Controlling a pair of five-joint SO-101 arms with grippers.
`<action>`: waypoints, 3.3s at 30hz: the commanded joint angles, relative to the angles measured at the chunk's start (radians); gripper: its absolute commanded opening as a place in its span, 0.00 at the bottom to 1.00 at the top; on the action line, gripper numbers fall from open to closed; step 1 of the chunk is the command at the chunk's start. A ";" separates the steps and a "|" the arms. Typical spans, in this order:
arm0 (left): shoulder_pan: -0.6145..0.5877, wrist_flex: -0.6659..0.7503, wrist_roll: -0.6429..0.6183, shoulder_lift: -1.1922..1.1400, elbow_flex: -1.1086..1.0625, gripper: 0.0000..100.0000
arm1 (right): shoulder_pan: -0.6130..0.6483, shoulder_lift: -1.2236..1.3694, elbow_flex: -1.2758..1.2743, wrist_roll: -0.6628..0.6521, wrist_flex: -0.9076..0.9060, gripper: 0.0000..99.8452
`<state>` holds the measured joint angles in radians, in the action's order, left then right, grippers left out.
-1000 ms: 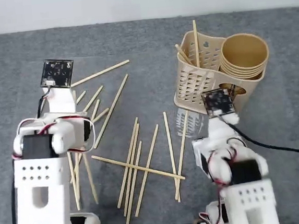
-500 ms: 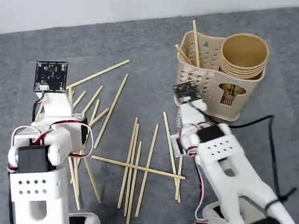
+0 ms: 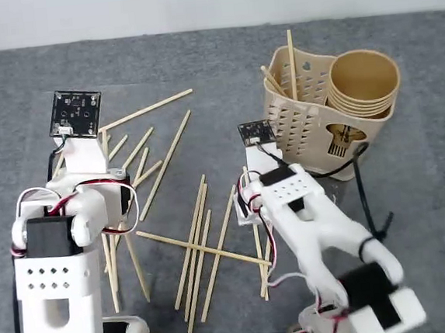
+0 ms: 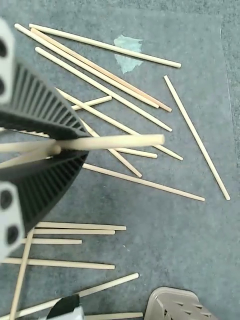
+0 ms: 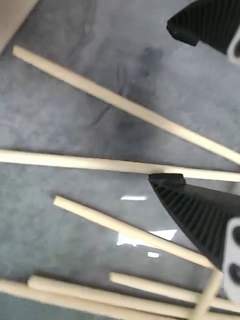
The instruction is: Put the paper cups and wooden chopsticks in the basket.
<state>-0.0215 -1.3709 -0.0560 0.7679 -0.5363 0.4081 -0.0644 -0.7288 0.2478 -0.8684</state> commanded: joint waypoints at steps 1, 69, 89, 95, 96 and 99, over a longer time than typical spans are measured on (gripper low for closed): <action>-0.002 0.012 0.002 0.035 -0.005 0.01 | 0.008 0.056 0.055 0.011 0.058 0.40; -0.002 -0.101 0.008 0.034 0.213 0.01 | 0.120 -0.113 0.051 -0.138 -0.070 0.22; 0.000 -0.097 0.009 0.035 0.163 0.01 | 0.104 0.105 0.118 -0.147 -0.019 0.01; 0.000 -0.097 0.009 0.035 0.163 0.01 | 0.104 -0.074 0.124 -0.157 -0.107 0.01; 0.000 -0.097 0.009 0.035 0.163 0.01 | 0.104 -0.120 0.124 -0.173 -0.130 0.01; 0.000 -0.097 0.009 0.035 0.163 0.01 | 0.102 -0.277 0.124 -0.204 -0.185 0.01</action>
<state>-0.0215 -1.4707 -0.0545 0.7818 -0.3798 0.5109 -0.1688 -0.6337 0.0729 -1.0035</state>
